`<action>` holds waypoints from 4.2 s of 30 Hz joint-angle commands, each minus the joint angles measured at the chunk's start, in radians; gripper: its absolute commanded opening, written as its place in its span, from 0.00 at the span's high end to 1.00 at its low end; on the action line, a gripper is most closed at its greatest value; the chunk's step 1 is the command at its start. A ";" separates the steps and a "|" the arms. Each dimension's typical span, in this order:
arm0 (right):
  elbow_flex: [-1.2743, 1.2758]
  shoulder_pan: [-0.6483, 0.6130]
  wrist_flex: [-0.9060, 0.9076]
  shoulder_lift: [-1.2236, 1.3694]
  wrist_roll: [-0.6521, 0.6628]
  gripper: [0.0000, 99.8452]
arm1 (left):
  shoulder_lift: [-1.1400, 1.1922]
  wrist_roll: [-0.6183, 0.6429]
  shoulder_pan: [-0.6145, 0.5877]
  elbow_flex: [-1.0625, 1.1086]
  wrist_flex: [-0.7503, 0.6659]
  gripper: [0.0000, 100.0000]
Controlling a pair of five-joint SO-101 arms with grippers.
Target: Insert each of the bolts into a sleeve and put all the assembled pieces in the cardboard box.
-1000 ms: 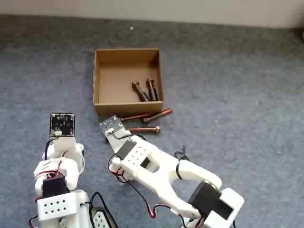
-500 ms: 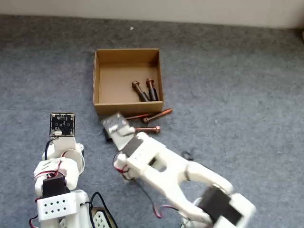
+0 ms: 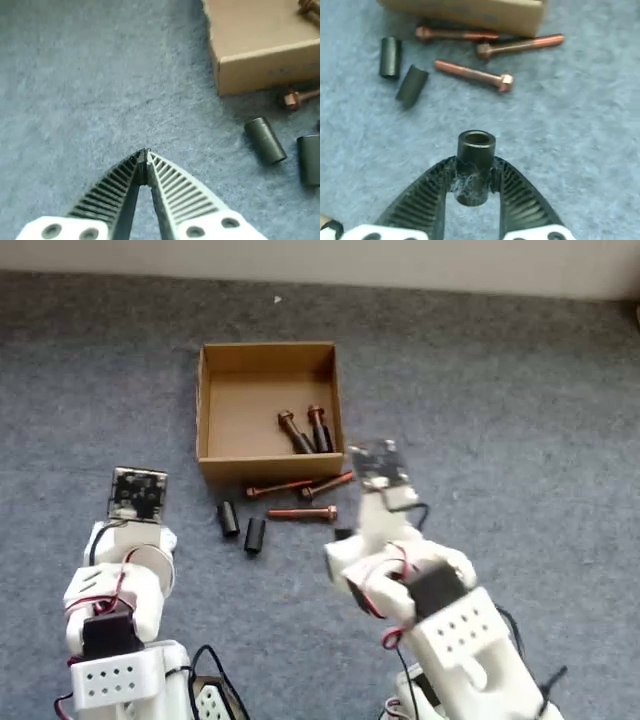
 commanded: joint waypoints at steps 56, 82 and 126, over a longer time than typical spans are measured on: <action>0.415 0.555 -0.486 -0.266 -0.097 0.99 | 1.876 -0.568 0.745 -1.443 0.298 0.84; 0.415 0.555 -0.486 -0.266 -0.095 0.99 | 2.023 -0.473 0.796 -1.575 0.365 0.99; 0.395 0.062 -0.450 -0.269 0.095 0.99 | 0.136 0.287 0.664 -0.363 -0.207 0.99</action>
